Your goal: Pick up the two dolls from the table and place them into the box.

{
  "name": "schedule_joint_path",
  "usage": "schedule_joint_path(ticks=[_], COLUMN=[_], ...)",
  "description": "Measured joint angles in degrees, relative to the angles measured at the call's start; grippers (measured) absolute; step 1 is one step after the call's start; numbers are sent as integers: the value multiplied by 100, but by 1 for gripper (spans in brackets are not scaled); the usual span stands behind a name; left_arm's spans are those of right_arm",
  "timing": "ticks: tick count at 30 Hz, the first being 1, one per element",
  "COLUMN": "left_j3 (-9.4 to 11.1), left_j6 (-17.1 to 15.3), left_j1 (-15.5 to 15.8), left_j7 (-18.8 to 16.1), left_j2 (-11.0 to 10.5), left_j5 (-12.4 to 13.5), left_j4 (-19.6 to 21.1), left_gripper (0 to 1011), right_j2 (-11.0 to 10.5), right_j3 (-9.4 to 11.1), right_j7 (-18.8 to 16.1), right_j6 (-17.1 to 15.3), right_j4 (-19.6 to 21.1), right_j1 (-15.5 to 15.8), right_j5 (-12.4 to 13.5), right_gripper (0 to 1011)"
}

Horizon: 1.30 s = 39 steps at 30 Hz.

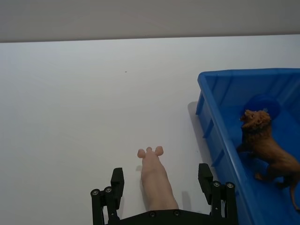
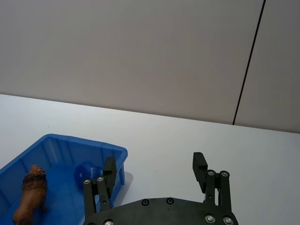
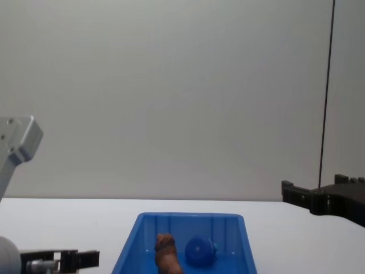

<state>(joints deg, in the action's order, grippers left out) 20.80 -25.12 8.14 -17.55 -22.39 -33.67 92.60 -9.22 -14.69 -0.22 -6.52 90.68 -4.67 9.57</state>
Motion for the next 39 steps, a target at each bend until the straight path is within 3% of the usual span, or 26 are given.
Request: schedule_joint_path(ticks=[18,30,39], left_j3=[-21,-24,-30], left_j6=[-32,-40,-58], left_j1=[6,61,83], left_j7=[199,313,327], left_j2=[83,156,182], left_j5=[-73,20,157], left_j4=[-350,-585,-657], left_gripper=[1001,730,422], right_j2=[0,0,0], right_j3=[0,0,0], right_j7=[0,0,0], right_j6=[0,0,0], right_j4=[0,-1,-1], right_j1=[0,0,0], right_j5=[0,0,0], right_gripper=[1001,1001,1001])
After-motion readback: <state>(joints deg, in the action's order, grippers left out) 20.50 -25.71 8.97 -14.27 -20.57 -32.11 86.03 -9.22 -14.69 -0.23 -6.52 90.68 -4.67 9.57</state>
